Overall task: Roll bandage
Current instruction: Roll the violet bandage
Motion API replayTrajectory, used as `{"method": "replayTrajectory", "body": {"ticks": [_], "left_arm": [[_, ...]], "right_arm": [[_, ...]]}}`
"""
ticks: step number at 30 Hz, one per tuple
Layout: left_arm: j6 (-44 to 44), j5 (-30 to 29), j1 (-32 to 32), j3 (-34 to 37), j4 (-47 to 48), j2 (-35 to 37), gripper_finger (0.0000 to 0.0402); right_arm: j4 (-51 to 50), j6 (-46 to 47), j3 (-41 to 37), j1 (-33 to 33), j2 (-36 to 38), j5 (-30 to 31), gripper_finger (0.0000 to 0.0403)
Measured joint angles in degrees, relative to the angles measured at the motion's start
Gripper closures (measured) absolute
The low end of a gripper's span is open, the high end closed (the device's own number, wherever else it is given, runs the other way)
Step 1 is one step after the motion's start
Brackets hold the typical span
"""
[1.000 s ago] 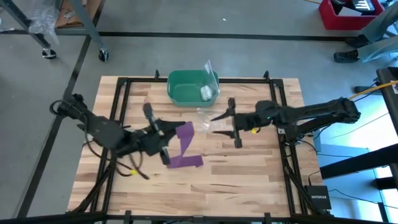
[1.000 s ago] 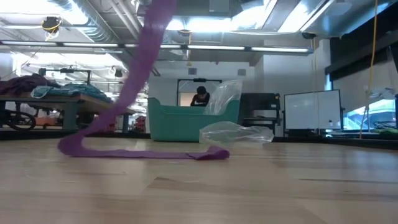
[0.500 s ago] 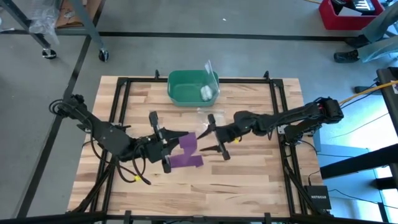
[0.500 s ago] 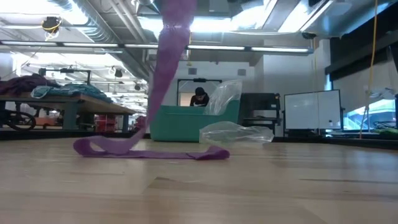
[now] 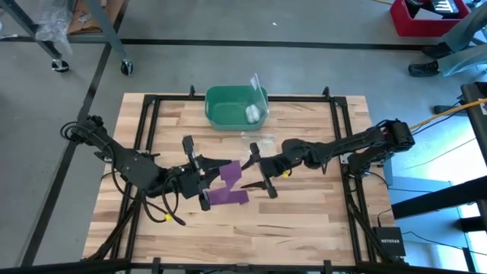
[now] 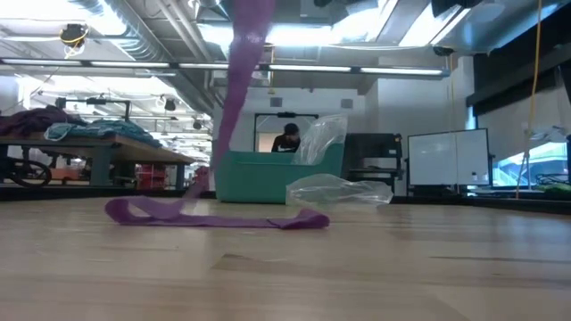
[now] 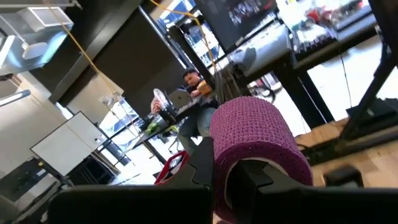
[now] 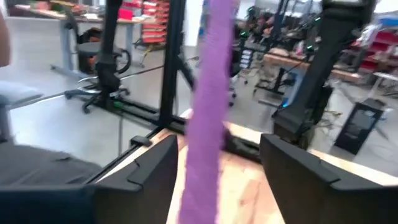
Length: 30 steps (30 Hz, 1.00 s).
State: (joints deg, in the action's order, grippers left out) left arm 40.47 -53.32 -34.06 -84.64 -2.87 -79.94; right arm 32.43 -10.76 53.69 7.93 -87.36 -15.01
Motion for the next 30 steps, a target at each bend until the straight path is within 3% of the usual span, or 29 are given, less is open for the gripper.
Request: {"method": "replayTrajectory", "body": {"ticks": [10, 18, 21, 26, 30], "left_arm": [[1.2, 0.0, 0.3, 0.0, -1.0, 0.0, 0.0389], [2.7, -0.4, 1.6, 0.0, -3.1, 0.0, 0.0389], [4.4, -1.0, 1.9, 0.0, -4.3, 0.0, 0.0389], [9.2, -7.4, 1.8, 0.0, -4.6, 0.0, 0.0389], [11.3, -8.0, 1.8, 0.0, -5.3, 0.0, 0.0389]], "right_arm": [[4.8, 0.0, 0.0, 0.0, -3.7, -2.6, 0.0256], [7.6, -1.6, 0.0, 0.0, -3.7, -4.2, 0.039], [6.2, -1.6, 0.0, 0.0, -3.7, -5.0, 0.0387], [3.0, -5.1, 0.0, 2.9, -2.4, -4.9, 0.0397], [-2.6, -8.0, 0.0, 6.9, 0.7, 0.5, 0.0395]]}}
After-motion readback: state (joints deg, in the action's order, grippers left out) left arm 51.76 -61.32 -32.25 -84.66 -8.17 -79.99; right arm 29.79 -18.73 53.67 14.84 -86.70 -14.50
